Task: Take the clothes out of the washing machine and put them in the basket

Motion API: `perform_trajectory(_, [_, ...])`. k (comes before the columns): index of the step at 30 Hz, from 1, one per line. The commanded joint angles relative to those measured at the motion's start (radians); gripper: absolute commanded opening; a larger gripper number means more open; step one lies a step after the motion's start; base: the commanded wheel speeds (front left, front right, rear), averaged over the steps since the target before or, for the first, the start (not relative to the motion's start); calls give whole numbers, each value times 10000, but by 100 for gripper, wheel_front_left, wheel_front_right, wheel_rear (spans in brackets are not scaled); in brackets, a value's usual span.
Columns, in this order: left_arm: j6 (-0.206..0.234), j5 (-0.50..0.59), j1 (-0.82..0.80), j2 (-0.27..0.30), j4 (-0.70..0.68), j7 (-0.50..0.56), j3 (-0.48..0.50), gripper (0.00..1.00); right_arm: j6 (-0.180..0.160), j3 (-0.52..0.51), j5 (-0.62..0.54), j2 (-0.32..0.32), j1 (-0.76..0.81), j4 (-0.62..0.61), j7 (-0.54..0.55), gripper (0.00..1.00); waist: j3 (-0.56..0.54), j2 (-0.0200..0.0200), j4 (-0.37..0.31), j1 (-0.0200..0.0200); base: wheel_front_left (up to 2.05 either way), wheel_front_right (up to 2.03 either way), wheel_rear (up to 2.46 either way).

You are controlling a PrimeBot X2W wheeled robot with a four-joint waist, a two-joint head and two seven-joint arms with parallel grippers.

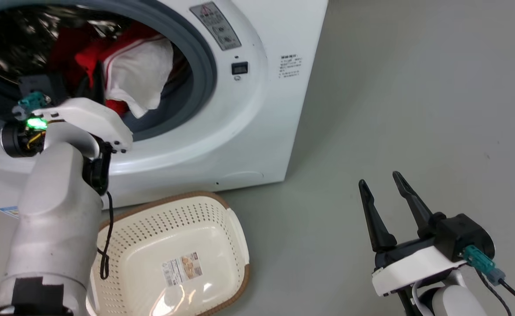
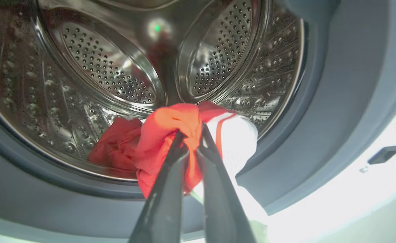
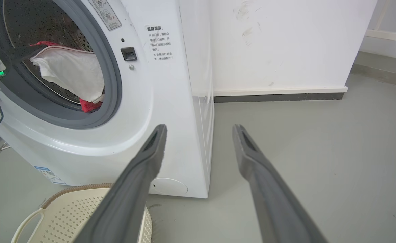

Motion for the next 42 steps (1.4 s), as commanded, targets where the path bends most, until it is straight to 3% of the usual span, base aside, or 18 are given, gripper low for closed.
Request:
perform_trajectory(1, [-30, 67, 319, -33, -344, -72, 46, 0, -3, -52, 10, 6, 167, -60, 72, 100, -473, -1, 256, 2, 0, 0, 0])
perform_trajectory(14, [-45, 211, 1870, -173, -2107, -74, -80, 0, -3, -335, 65, 7, 852, -279, 404, 100, -1674, -1, 685, 2, 0, 0, 0])
perform_trajectory(20, [-43, 274, 2719, -306, -3617, -75, -233, 0, -3, -460, 108, 7, 1127, -412, 548, 100, -2080, -1, 1051, 2, 0, 0, 0])
perform_trajectory(25, [207, 237, 3656, -391, -5382, 117, -305, 0, -3, -482, 125, 8, 1355, -490, 628, 100, -2372, -1, 1355, 2, 0, 0, 0])
perform_trajectory(35, [1028, 204, 6735, -392, -9769, 1628, -454, 0, -3, -428, 129, 6, 1638, -641, 788, 100, -2667, -1, 1726, 2, 0, 0, 0])
perform_trajectory(42, [1513, -40, 8786, -596, -10849, 2375, -577, 0, -3, -320, 108, 6, 1556, -793, 832, 100, -2370, -1, 1857, 2, 0, 0, 0])
